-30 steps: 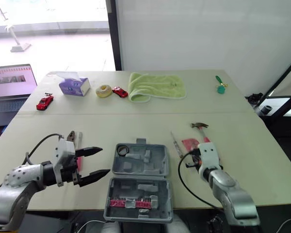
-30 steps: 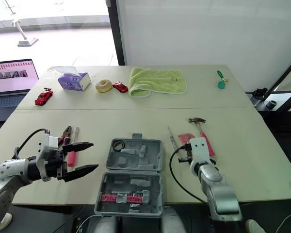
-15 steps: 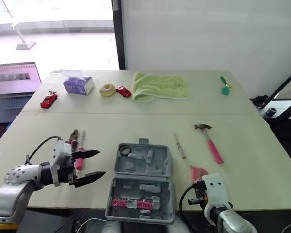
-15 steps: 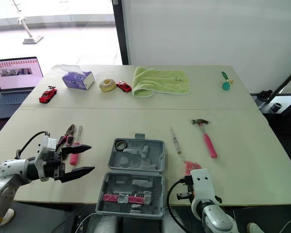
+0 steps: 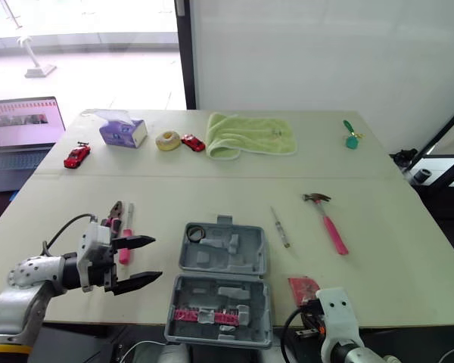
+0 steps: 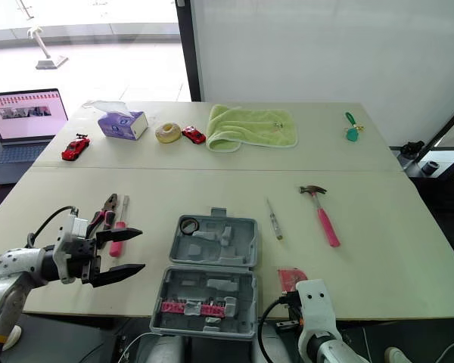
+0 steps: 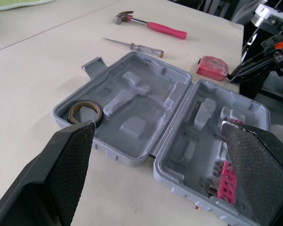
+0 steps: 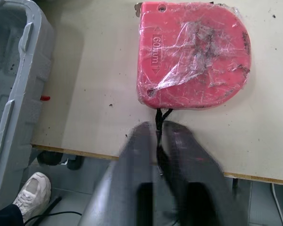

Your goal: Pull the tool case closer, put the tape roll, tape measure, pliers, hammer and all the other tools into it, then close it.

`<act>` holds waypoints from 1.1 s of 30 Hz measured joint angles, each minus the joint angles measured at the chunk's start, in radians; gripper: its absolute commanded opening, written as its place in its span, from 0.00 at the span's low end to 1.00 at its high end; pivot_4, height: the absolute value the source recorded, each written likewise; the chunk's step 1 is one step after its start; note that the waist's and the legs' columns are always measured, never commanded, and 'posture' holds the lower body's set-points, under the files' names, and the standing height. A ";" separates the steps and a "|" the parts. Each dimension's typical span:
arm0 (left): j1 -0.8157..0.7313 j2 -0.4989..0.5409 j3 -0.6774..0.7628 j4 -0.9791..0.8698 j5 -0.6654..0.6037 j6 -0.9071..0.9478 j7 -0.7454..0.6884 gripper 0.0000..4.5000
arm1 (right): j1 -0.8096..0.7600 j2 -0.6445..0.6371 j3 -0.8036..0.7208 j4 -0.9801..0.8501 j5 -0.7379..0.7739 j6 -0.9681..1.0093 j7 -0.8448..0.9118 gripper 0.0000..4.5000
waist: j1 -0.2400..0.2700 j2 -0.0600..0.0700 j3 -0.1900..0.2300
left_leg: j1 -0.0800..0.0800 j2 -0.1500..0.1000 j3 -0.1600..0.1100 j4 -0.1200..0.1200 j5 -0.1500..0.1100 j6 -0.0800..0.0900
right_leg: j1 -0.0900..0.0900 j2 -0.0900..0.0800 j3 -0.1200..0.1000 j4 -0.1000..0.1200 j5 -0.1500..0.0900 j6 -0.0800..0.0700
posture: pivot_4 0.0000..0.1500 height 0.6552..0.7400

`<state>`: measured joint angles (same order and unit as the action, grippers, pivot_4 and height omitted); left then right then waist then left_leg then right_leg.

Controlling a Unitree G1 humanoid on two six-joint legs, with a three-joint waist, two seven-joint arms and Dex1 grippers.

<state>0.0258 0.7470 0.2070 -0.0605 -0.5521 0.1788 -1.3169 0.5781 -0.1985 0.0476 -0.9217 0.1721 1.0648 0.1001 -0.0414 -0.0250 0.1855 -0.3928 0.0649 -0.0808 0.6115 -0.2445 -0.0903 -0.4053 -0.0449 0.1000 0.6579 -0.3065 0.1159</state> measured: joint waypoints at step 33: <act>-0.008 0.054 -0.013 -0.042 -0.025 -0.125 -0.159 1.00 | -0.591 -0.817 0.059 0.691 -0.023 -1.049 1.139 0.98 | -0.003 0.001 0.002 | 0.002 0.000 0.002 0.004 0.000 0.001 | 0.008 0.000 0.001 -0.006 0.005 0.007 | 1.00 1.00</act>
<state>0.0175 0.8014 0.1941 -0.1025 -0.5768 0.0540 -1.4759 -0.0130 -1.0154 0.1071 -0.2308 0.1489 0.0160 1.2395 -0.0446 -0.0239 0.1877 -0.3906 0.0645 -0.0792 0.6156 -0.2450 -0.0892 -0.3978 -0.0447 0.1014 0.6521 -0.3017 0.1226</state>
